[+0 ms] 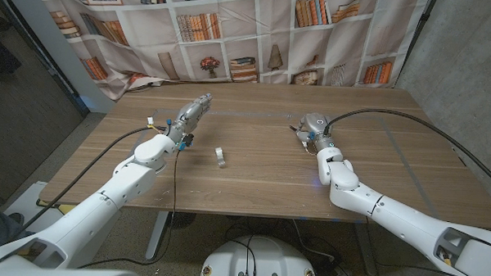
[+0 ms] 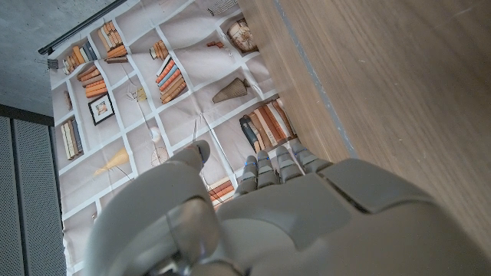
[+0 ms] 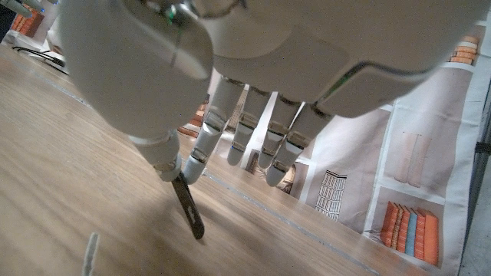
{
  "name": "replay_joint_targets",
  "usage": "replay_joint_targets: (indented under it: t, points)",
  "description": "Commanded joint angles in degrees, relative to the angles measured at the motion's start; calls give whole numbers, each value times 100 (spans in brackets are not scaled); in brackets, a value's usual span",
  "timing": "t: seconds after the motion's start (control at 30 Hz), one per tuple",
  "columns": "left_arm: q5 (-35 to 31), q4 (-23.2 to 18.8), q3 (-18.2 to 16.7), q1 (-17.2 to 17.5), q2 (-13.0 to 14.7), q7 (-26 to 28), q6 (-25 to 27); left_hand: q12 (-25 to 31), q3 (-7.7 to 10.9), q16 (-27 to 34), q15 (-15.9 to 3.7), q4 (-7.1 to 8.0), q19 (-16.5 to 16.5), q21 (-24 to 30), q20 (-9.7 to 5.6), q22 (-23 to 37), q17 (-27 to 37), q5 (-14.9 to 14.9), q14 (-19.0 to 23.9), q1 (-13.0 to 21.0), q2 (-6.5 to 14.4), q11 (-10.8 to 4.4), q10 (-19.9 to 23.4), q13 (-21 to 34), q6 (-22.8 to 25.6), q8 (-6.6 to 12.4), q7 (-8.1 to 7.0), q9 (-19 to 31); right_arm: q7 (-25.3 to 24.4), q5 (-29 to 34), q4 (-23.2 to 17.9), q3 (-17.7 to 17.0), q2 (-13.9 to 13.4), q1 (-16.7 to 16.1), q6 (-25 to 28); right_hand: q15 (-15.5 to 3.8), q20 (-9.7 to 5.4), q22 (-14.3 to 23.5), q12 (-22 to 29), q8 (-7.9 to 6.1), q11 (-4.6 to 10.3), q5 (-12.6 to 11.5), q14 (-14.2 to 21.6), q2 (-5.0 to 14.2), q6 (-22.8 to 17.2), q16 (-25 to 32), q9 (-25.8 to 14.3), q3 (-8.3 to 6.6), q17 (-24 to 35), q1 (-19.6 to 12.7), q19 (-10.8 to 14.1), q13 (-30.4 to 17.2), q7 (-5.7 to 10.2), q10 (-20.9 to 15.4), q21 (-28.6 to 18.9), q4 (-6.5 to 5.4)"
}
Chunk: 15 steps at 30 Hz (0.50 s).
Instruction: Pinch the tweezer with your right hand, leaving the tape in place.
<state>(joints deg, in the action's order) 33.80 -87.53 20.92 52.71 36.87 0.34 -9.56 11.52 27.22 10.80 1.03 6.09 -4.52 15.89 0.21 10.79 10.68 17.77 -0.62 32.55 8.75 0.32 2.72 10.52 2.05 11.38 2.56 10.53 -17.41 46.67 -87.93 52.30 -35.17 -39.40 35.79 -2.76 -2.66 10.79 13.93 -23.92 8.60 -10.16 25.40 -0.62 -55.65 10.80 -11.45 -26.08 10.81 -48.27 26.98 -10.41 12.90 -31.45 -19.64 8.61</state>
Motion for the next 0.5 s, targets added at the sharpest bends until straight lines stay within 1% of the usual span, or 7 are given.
replay_joint_targets:
  t: [0.03, 0.33, 0.43, 0.5]
  points:
    - [22, 48, -13, -9, -5, -22, -12, 0, 45, -12, 6, 7, -18, -17, 54, 15, 3, -10, -16, -7, 41, 2, -15, 33, 25, -21, -32, 23, 261, 149, 191, 172, 25, 143, 136, -134, -163, 30, -16, 23, -16, 1, 34, 20, 28, -15, -14, -15, 7, 61, -27, -18, -12, 2, 22, -46]
    - [36, 86, -4, -19, -28, -29, -13, 2, 58, -12, 10, 4, -17, -19, 54, 15, 2, -15, -17, -16, 38, -8, -10, 33, 26, -21, -33, 23, 312, 148, 190, 189, 59, 165, 192, -121, -159, 30, -25, 43, -54, 3, 19, 15, 48, -20, -14, -11, 6, 74, -39, -19, -13, 8, 28, -47]
    - [35, 82, -3, -14, -27, -25, -13, 3, 65, -11, 10, 2, -17, -20, 54, 16, 2, -18, -14, -21, 38, -5, -10, 33, 25, -21, -36, 23, 312, 122, 181, 179, 67, 159, 194, -115, -154, 29, -35, 95, -70, 6, 11, -14, 143, -22, -12, 8, 6, 105, -43, -20, -21, 14, 33, -50]
    - [31, 87, -3, -13, -29, -28, -29, 2, 69, -10, 10, 1, -15, -20, 56, 16, 2, -19, -12, -23, 38, -9, -11, 33, 28, -20, -32, 23, 303, 124, 185, 183, 70, 160, 207, -111, -151, 29, -36, 102, -72, 6, 7, -17, 156, -23, -12, 11, 6, 111, -47, -20, -20, 13, 34, -52]
